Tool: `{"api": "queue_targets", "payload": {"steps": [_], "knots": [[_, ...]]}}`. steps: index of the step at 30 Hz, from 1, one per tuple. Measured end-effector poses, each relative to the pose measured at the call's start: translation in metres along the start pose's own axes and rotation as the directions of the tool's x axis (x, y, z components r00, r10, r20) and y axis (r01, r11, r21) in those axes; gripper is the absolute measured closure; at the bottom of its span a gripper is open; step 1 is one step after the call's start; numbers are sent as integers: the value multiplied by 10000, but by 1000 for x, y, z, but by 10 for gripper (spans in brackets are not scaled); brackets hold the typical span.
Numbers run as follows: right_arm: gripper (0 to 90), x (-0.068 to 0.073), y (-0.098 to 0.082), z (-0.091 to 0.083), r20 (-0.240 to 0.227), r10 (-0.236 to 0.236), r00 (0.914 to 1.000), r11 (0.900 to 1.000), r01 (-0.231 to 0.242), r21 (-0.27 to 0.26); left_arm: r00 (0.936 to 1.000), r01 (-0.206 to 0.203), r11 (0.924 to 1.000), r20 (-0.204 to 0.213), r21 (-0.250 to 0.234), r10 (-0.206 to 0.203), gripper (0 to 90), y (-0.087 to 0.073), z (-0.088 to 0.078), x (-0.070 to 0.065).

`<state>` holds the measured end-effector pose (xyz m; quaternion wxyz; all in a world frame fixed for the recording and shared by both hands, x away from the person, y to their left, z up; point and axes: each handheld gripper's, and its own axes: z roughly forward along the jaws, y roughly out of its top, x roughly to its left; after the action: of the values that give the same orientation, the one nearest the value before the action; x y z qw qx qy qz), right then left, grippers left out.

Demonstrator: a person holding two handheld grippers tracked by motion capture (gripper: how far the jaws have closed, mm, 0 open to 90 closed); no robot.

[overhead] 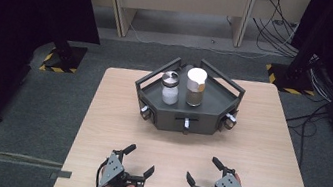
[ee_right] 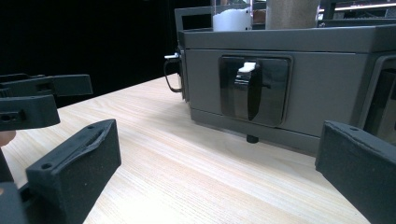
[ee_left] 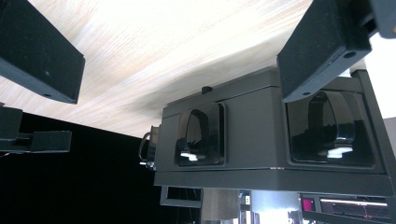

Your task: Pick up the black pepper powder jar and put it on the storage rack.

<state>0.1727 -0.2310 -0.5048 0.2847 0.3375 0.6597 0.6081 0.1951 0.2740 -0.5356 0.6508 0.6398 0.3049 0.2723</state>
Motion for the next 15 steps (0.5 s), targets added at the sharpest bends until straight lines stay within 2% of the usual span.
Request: {"api": "queue_targets", "payload": {"steps": [15], "knots": [[3,-1,0,-1,98,69,9999,10000,-69,-21,9999,-11,10000,106,29,11,2,0,1,-1]]}}
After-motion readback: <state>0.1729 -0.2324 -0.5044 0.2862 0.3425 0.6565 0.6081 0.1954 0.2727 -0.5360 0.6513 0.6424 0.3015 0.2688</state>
